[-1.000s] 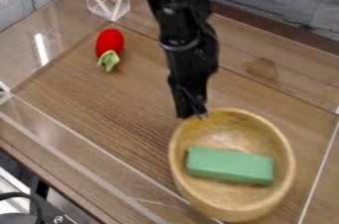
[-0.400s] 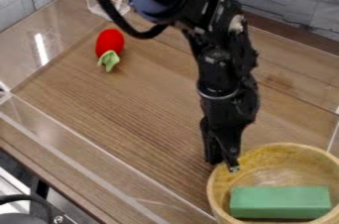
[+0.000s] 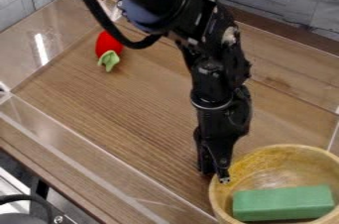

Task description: Remove the green object from the brown bowl and put it on the table

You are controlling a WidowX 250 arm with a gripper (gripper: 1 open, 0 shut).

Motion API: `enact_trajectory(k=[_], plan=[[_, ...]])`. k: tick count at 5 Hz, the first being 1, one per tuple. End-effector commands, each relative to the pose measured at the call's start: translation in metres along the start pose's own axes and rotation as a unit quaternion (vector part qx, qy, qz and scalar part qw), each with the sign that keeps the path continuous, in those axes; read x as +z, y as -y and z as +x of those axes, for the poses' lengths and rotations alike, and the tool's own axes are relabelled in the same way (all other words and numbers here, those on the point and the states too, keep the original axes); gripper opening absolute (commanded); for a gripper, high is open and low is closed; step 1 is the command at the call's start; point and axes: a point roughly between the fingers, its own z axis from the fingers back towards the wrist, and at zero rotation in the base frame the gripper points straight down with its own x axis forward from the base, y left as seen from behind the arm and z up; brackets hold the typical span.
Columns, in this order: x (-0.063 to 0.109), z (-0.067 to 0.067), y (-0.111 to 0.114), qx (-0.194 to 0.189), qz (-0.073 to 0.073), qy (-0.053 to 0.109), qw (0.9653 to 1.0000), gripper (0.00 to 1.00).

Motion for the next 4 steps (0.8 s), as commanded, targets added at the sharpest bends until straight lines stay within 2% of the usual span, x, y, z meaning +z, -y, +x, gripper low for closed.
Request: enact_trajectory(k=[1, 2, 4], plan=[[0.0036, -0.0041, -0.0090, -0.022, 0.003, 0.009, 0.9997, 0.00], [0.0013, -0.0101, -0.0180, -0.036, 0.001, 0.006, 0.9993, 1.00], [0.0023, -0.0032, -0.0149, 0.033, 0.006, 0.013, 0.9994, 1.00]])
